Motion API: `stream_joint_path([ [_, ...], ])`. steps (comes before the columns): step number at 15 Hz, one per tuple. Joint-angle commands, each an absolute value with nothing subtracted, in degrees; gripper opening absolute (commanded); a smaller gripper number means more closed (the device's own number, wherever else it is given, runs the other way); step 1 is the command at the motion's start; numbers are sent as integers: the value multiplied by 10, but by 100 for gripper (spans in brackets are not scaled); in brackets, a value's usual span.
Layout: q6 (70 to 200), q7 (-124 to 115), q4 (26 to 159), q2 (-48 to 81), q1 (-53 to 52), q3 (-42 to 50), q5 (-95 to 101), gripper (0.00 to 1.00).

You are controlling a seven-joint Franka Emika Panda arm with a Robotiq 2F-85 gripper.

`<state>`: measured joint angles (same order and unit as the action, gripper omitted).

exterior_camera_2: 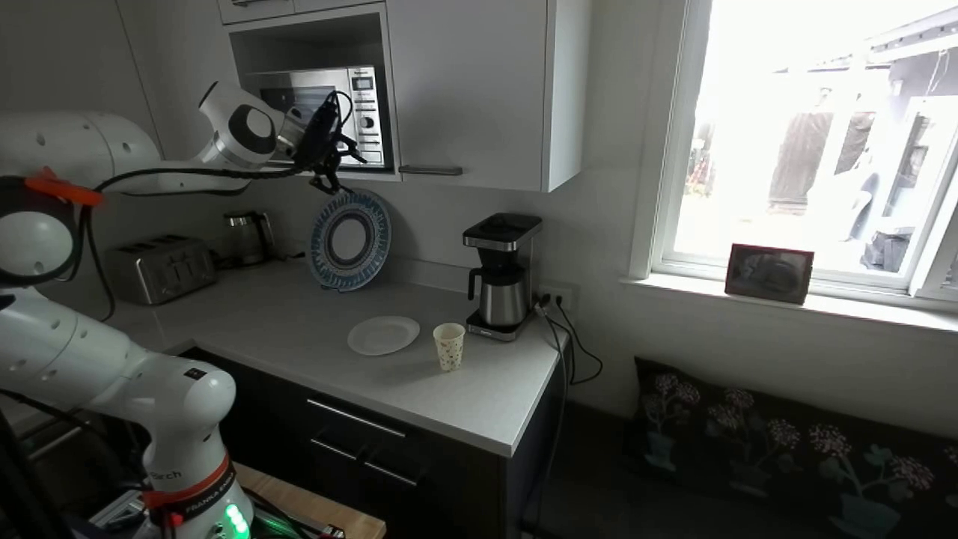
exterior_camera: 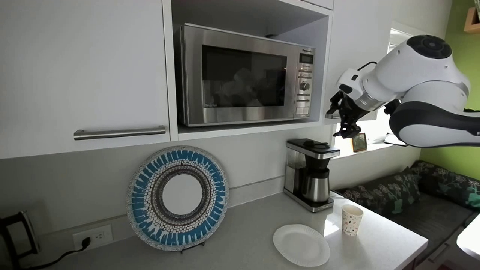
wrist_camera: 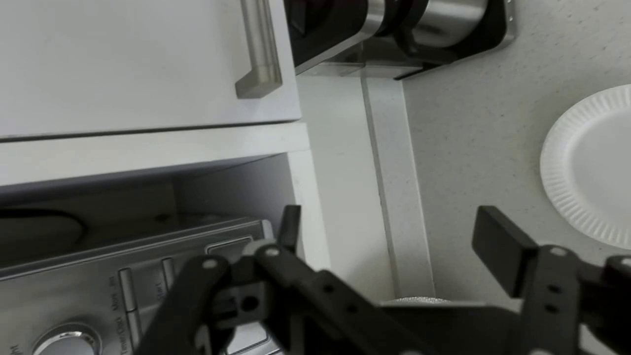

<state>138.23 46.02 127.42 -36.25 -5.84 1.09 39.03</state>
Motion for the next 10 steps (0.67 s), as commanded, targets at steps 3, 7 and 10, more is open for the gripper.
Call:
stream_joint_path([
  [3, 1507, 459, 1308, -363, -52, 27, 399, 42],
  [7, 1593, 455, 1320, -360, -31, 23, 417, 11],
  [10, 1633, 438, 1317, -351, -5, 14, 429, 0],
])
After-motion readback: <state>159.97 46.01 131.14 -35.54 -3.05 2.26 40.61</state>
